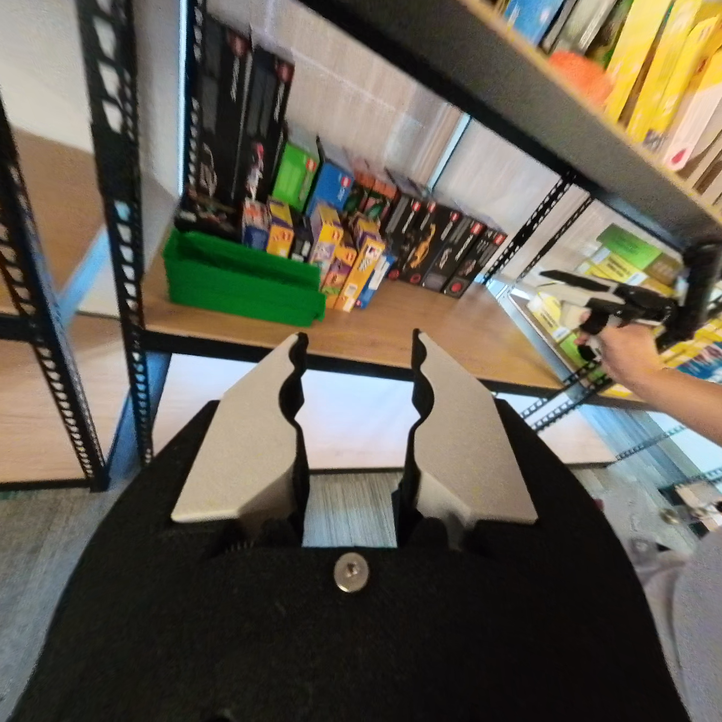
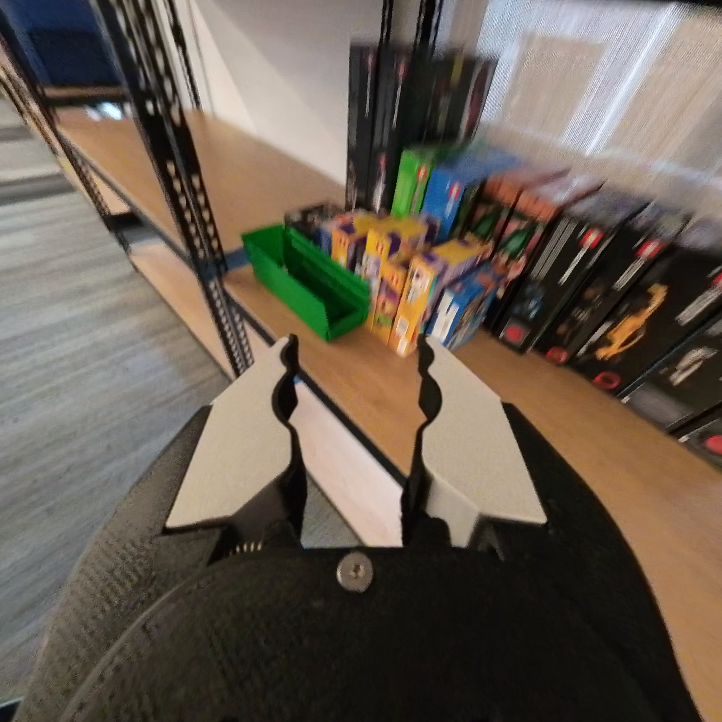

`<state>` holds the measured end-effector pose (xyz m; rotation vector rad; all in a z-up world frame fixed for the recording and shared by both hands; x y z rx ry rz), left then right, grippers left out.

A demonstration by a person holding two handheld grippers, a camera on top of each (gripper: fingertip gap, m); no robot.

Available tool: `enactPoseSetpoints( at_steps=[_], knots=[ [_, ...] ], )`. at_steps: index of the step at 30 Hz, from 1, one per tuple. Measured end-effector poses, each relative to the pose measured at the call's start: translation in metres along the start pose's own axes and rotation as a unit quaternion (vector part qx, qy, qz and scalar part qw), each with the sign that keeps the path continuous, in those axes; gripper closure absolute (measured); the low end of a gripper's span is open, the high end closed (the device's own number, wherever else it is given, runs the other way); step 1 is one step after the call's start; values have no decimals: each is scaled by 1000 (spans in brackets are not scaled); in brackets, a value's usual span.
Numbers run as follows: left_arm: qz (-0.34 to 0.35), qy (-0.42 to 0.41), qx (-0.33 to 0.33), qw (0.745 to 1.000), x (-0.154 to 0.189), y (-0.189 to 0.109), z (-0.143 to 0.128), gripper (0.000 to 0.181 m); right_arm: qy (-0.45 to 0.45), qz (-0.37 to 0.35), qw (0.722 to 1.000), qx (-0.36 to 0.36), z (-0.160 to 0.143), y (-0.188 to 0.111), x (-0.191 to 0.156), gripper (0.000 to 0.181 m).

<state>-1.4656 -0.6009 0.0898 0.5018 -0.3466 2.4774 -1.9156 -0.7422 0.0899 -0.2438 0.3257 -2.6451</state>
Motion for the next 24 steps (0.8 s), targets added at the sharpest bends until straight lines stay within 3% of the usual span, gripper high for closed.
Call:
enactPoseSetpoints(
  at_steps=[4,8,11,16,20,24],
  knots=[
    [14,45,23,999,11,-23,47,129,-9,-32,996,88,90,-29,17,135],
    [9,71,34,997,17,-10,83,128,13,-49,988,144,145,-41,31,135],
    [-16,93,35,995,24,27,110,128,-7,-27,986,167,176,-36,30,127],
    [-97,161,25,982,69,126,177,121,-101,14,981,164,235,-23,25,107],
    [-119,180,73,974,109,178,208,116,-68,21,971,226,256,-35,28,95],
    [-97,152,69,981,125,202,184,112,-19,53,976,208,234,-53,35,85]
  ],
)
Point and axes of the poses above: each gripper's, where its closed fingertips meet, y out along the fingers, z out of its top, x = y × z across the jaws, the point moved 6 cm from there along -y, back along the fingers, and after that the axes turned 7 degrees about -z, right-handed, at the moved point
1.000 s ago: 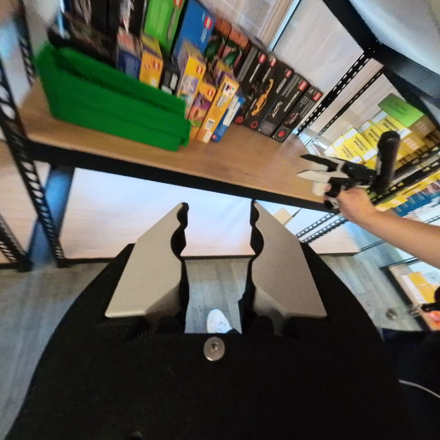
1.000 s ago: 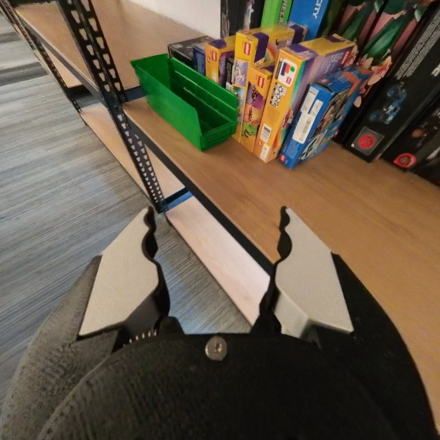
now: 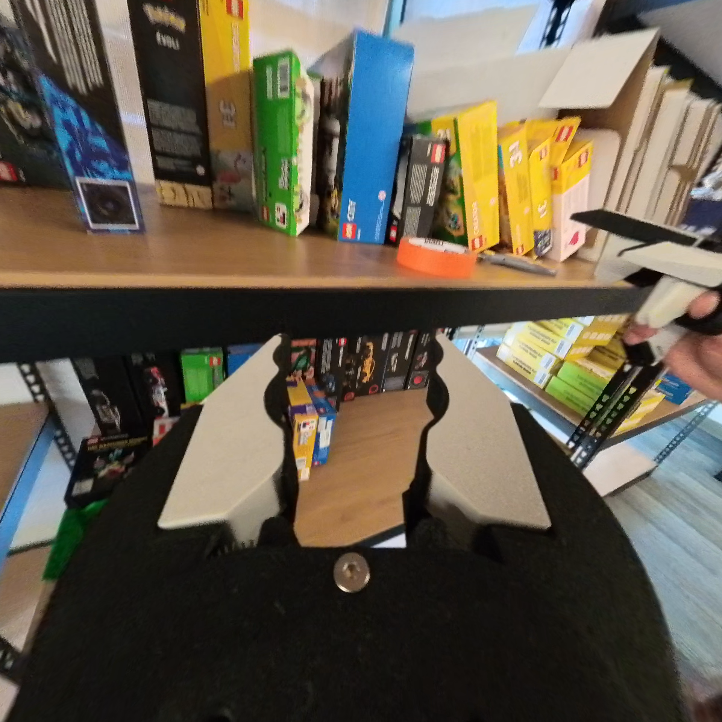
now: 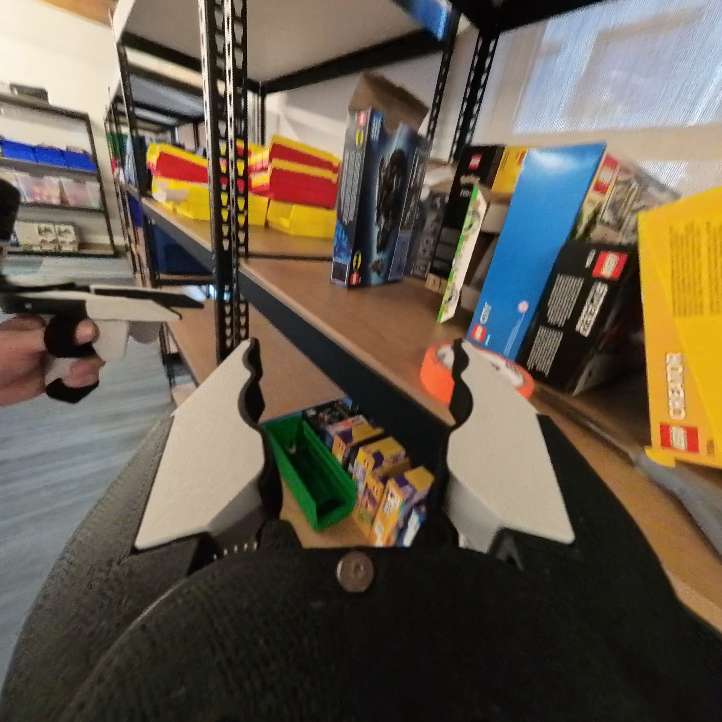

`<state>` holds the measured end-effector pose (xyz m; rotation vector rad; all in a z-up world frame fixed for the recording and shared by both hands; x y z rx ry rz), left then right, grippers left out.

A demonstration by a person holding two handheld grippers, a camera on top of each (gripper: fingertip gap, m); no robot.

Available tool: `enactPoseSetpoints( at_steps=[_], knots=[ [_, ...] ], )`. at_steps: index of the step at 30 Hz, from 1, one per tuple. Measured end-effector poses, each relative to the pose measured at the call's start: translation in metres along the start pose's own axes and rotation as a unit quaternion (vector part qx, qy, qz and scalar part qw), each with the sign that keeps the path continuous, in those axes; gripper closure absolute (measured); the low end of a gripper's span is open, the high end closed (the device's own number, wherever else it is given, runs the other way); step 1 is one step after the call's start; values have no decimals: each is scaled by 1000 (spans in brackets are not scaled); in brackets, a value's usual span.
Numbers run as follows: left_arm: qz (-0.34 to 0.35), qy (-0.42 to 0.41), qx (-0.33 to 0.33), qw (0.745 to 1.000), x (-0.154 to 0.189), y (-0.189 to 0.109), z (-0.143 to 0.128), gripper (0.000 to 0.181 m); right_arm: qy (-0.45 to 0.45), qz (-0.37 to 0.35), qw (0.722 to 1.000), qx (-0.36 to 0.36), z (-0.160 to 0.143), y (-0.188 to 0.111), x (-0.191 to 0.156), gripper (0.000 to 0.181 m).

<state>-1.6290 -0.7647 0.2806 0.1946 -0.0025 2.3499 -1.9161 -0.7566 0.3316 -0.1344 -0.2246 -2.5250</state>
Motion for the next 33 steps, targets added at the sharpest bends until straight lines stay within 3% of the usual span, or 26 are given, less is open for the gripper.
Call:
enactPoseSetpoints(
  at_steps=[3,6,10,14,17,21,25,27,30,33],
  knots=[
    [31,0,-30,999,6,-5,-26,113,-26,-1,999,-43,-18,-28,19,74],
    [82,3,-48,995,-3,-16,-42,114,5,-25,998,-58,-32,-54,47,79],
    [138,35,-48,989,-30,-15,-26,111,76,-75,993,-55,-41,-58,74,98],
    [161,82,-5,983,-71,2,20,111,62,-73,995,-24,-37,-23,68,116],
    [169,91,36,981,-111,18,52,111,22,-84,996,-9,-26,17,55,117],
    [110,99,64,987,-166,65,115,107,6,-135,990,33,-12,72,33,114],
    [102,93,46,989,-219,118,162,86,29,-138,989,44,-9,127,-11,111],
    [87,65,36,993,-231,145,169,79,2,-146,989,35,-11,146,-30,110],
    [76,50,-15,996,-238,179,157,76,-26,-166,986,-1,-16,157,-49,108],
    [81,76,-63,992,-248,197,143,95,-30,-173,984,-26,-28,156,-59,109]
  ],
)
Point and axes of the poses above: each gripper's, where its closed fingertips meet, y out along the fingers, z out of its top, x = y × z across the jaws, the point moved 6 cm from there along -y, back along the fingers, and after that the axes turned 7 degrees about -z, right-handed, at the moved point
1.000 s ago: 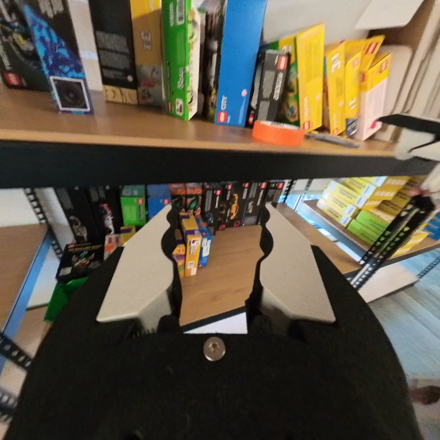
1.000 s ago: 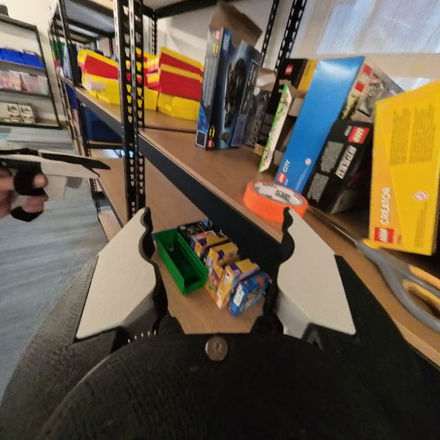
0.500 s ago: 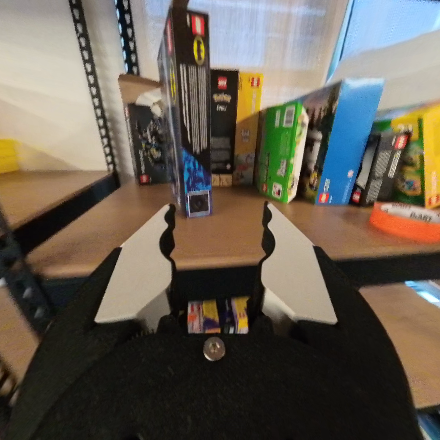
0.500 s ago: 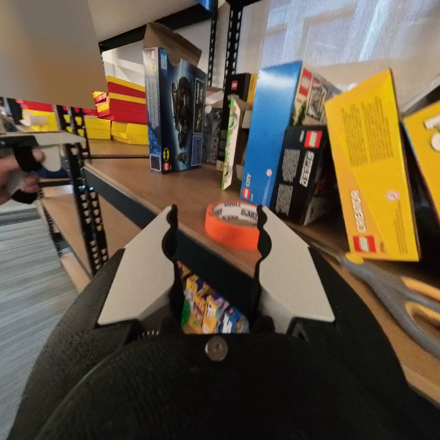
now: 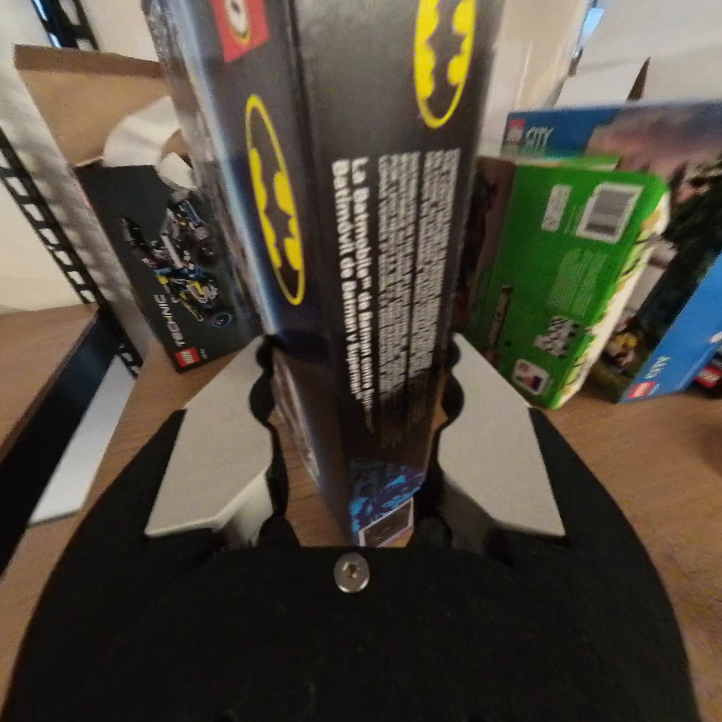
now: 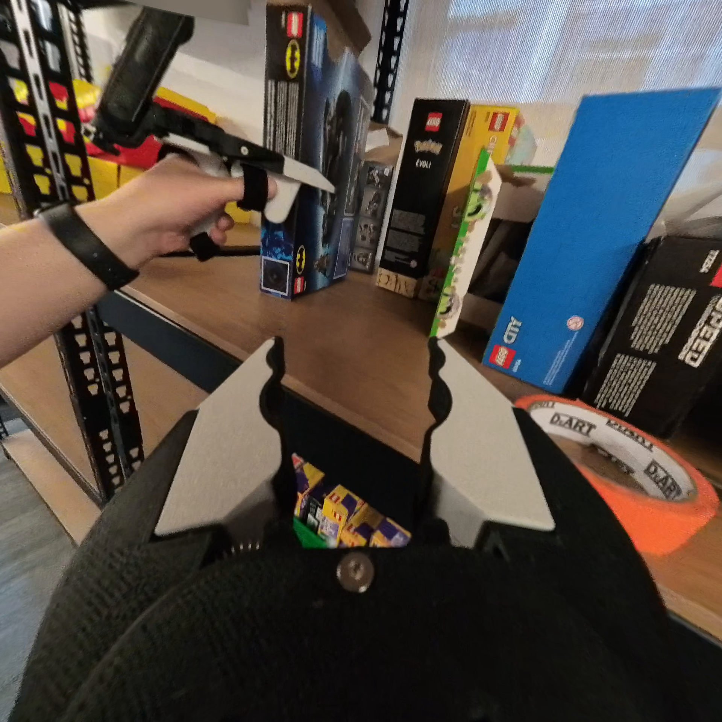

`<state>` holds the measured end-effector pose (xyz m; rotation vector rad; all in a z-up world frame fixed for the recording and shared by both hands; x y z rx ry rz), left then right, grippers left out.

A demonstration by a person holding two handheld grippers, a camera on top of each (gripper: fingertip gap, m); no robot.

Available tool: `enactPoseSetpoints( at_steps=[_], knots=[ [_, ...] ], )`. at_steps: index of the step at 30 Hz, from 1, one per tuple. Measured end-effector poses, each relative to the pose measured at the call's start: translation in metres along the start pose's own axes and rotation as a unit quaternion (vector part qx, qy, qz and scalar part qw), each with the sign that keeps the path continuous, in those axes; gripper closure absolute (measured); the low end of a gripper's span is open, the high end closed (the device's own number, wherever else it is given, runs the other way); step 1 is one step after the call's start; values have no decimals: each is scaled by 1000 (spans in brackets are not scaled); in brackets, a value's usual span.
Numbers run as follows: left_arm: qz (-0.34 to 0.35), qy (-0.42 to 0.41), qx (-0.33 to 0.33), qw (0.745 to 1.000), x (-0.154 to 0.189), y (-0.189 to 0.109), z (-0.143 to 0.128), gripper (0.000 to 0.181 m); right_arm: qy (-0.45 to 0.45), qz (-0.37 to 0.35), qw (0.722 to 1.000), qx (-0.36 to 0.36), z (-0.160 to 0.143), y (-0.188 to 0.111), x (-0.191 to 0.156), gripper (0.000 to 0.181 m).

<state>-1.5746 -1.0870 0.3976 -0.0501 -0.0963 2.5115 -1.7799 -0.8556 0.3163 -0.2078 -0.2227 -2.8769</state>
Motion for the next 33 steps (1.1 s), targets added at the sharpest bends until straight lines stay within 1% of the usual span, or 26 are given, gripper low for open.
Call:
enactPoseSetpoints(
  at_steps=[1,3,6,9,12,14,17,20,22,23,25,26,27,29,30,31,33],
  knots=[
    [1,15,-2,1000,-2,1,-2,101,1,-3,1000,-8,-5,-1,0,109],
    [-14,12,4,1000,-6,-1,-2,102,16,-1,1000,-19,-10,0,2,109],
    [-56,10,6,998,-8,-10,-3,104,48,22,999,-12,-4,3,2,110],
    [-136,25,1,990,0,-29,-4,105,31,62,998,1,10,11,-2,111],
    [-233,21,8,972,15,-51,-6,105,-18,136,990,15,35,27,-10,111],
    [-301,16,17,953,25,-64,-7,105,-62,177,982,32,54,42,-8,111],
    [-409,27,34,911,38,-82,-9,105,-102,188,974,78,89,71,6,103],
    [-498,31,47,866,43,-90,-10,110,-80,170,973,135,120,99,27,87],
    [-532,16,54,845,41,-88,-10,115,-50,181,968,166,134,112,36,82],
    [-550,5,56,834,41,-87,-11,114,-42,191,965,175,139,117,39,77],
    [-576,-13,58,815,38,-85,-12,114,-47,196,957,210,149,124,49,81],
    [-579,-16,57,813,37,-83,-11,115,-47,196,952,228,152,128,53,80],
    [-573,-14,56,818,35,-82,-10,117,-40,207,950,231,154,133,56,83],
    [-537,9,74,840,31,-84,-5,118,3,261,949,175,151,145,55,83],
    [-513,14,100,852,29,-88,2,113,20,283,947,153,150,149,54,83],
    [-488,10,131,863,25,-94,13,112,24,298,944,141,148,152,52,83],
    [-452,16,168,876,23,-109,35,106,1,288,947,141,144,156,53,84]
  ],
)
Point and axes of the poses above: each gripper's, where its closed fingertips meet, y out along the fingers, z out of its top, x = y × z across the jaws, the point moved 6 cm from there along -y, back along the fingers, and after that the axes turned 7 degrees about -z, right-handed, at the moved point
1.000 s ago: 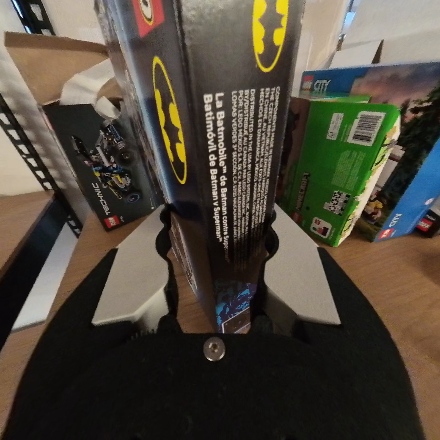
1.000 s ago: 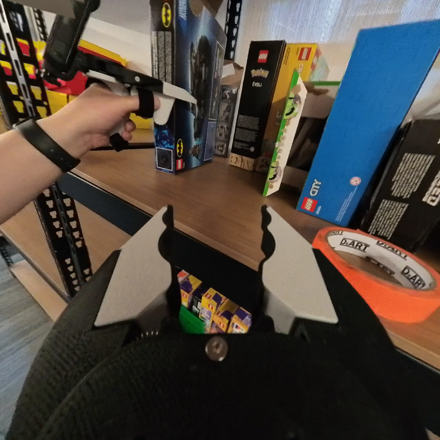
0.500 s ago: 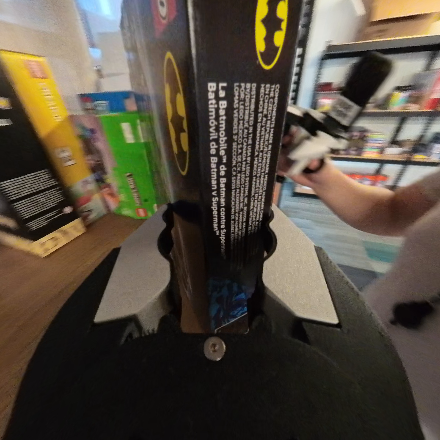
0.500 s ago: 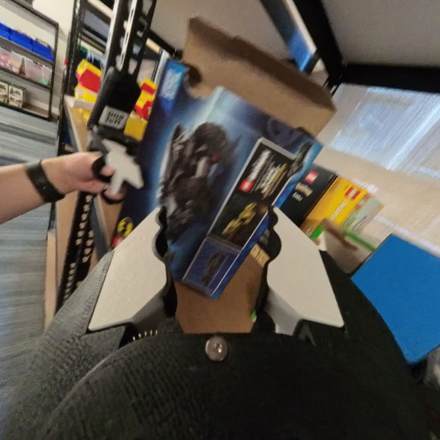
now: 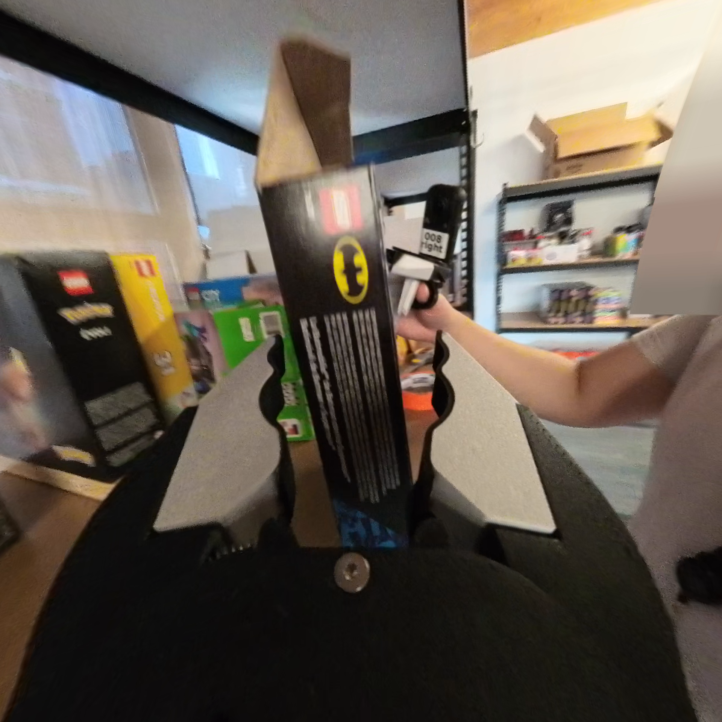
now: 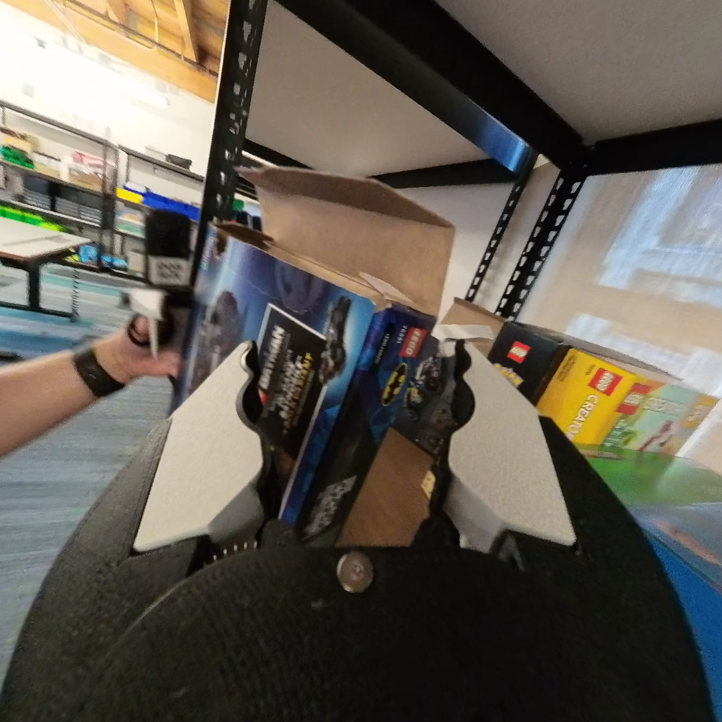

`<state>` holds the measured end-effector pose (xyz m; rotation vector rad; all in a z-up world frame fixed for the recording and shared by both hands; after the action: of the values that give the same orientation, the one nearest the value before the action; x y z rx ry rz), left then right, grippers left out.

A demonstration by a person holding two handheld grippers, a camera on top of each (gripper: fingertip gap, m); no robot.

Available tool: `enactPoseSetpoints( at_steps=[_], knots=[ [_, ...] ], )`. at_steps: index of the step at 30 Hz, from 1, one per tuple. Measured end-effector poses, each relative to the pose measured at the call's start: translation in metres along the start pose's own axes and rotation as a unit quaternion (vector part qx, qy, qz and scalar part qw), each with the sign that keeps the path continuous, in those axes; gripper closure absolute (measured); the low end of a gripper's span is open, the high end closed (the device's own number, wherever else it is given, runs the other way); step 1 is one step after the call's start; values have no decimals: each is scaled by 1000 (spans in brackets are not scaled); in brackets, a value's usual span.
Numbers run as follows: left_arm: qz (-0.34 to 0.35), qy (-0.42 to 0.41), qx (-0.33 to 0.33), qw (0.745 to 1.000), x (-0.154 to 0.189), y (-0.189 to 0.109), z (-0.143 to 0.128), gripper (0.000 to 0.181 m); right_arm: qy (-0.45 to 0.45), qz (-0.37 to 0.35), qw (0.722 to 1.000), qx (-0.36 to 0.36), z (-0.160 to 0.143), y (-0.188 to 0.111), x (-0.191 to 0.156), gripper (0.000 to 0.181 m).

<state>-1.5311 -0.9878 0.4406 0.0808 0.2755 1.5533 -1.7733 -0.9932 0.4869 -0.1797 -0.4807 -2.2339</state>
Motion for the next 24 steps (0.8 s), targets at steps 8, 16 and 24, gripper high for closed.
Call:
enactPoseSetpoints(
  at_steps=[8,16,24],
  knots=[
    [140,247,-82,955,18,15,62,108,-144,-19,989,26,11,-4,-1,86],
    [110,269,-104,951,29,21,75,130,-178,57,982,35,52,-6,5,104],
    [129,271,-117,947,25,26,74,155,-115,220,963,-101,64,25,28,121]
  ],
)
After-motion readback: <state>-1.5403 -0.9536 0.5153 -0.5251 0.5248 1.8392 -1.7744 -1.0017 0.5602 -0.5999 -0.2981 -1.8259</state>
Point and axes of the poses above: each gripper's, where its closed fingertips meet, y out along the fingers, z out of its top, x = y × z across the jaws, the point moved 6 cm from there along -y, back along the fingers, and after that the axes turned 7 degrees about -z, right-handed, at the moved point
